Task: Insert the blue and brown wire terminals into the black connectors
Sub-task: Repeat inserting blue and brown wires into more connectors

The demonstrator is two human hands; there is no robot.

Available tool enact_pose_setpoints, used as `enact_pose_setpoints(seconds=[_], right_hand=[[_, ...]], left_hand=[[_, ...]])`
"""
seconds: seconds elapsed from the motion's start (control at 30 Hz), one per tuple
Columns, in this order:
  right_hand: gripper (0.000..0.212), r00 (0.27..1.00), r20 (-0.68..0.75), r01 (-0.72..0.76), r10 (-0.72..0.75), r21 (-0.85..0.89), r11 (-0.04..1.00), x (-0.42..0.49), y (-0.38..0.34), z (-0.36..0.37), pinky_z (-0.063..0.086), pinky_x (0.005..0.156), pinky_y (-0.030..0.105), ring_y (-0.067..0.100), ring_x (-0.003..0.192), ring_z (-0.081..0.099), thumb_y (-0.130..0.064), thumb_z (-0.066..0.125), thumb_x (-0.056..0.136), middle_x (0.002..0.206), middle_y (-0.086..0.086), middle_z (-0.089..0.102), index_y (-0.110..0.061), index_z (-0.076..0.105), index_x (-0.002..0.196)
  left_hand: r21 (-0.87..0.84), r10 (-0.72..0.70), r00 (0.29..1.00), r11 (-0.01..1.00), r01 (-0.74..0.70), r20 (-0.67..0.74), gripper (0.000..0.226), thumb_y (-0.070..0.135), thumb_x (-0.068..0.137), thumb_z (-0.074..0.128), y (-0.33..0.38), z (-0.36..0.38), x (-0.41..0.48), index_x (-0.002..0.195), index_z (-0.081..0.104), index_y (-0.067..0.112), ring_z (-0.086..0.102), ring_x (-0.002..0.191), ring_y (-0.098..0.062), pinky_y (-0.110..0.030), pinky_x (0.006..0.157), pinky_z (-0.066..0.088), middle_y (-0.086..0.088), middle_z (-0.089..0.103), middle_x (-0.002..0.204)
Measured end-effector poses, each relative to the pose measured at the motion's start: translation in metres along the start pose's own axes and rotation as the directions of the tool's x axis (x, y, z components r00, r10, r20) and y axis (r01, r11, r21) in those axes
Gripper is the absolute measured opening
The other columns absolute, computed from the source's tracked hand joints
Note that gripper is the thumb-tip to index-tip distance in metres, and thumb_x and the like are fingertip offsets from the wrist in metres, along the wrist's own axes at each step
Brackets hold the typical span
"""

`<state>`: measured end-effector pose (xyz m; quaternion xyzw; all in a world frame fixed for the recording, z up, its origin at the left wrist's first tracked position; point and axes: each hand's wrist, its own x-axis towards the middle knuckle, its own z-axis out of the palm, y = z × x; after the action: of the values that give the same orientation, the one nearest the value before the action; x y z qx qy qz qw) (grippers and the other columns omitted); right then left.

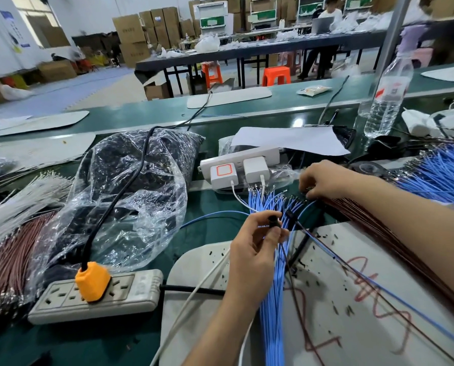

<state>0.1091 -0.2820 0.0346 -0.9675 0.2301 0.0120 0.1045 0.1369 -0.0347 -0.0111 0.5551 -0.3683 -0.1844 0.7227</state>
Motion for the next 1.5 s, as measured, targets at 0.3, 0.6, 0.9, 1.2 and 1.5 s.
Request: enact_pose_setpoints(seconds=[0.3,0.6,0.9,1.2,1.5], right_hand=[[0.010,0.988,-0.124,0.089,-0.094,-0.047,0.995,-0.006,-0.002,0.015,0.041,0.086,0.029,0.020,0.105,0.054,-0.016,0.070,0.084,0.104,0.000,0.061,-0.017,0.073,0.094],[0.020,0.841,-0.497,0.379,0.214,0.823,0.422,-0.094,-0.077,0.007,0.052,0.070,0.013,0.005,0.073,0.065,-0.006,0.072,0.080,0.078,-0.003,0.070,-0.022,0.066,0.090],[0.018,0.858,-0.426,0.404,0.288,0.905,0.137,-0.134,-0.094,0.041,0.052,0.065,0.017,0.011,0.061,0.062,-0.018,0.074,0.067,0.067,0.003,0.068,-0.004,0.065,0.075],[0.013,0.840,-0.489,0.440,0.237,0.868,0.230,-0.137,-0.091,0.041,0.051,0.070,0.013,0.006,0.069,0.065,0.004,0.072,0.076,0.076,0.003,0.070,-0.008,0.066,0.075],[0.012,0.846,-0.486,0.373,0.217,0.832,0.410,-0.136,-0.088,0.042,0.051,0.069,0.015,0.006,0.069,0.065,0.001,0.075,0.076,0.074,-0.001,0.069,-0.009,0.067,0.076]], left_hand=[[0.023,0.010,1.000,1.000,-0.010,0.012,0.023,-0.004,0.092,0.054,-0.001,0.001,-0.002,0.102,0.064,0.015,0.069,0.087,-0.015,-0.019,0.080,0.052,0.000,0.069,0.088],[0.105,0.049,0.998,0.993,-0.051,0.025,0.018,0.010,0.084,0.064,-0.004,0.003,-0.001,0.096,0.064,0.023,0.068,0.090,-0.015,-0.020,0.080,0.050,0.002,0.071,0.091],[0.185,0.087,0.995,0.978,-0.095,0.051,0.025,0.010,0.084,0.064,-0.001,0.003,-0.001,0.096,0.066,0.033,0.068,0.091,-0.015,-0.023,0.080,0.051,0.003,0.071,0.092],[0.174,0.112,0.992,0.977,-0.121,0.062,0.025,0.003,0.083,0.064,-0.001,0.005,-0.002,0.094,0.068,0.025,0.067,0.088,-0.014,-0.020,0.079,0.050,0.001,0.071,0.090],[0.315,0.142,0.987,0.935,-0.160,0.080,0.032,0.010,0.079,0.066,0.002,0.004,-0.002,0.095,0.067,0.036,0.066,0.084,-0.011,-0.024,0.077,0.052,0.007,0.070,0.088]])
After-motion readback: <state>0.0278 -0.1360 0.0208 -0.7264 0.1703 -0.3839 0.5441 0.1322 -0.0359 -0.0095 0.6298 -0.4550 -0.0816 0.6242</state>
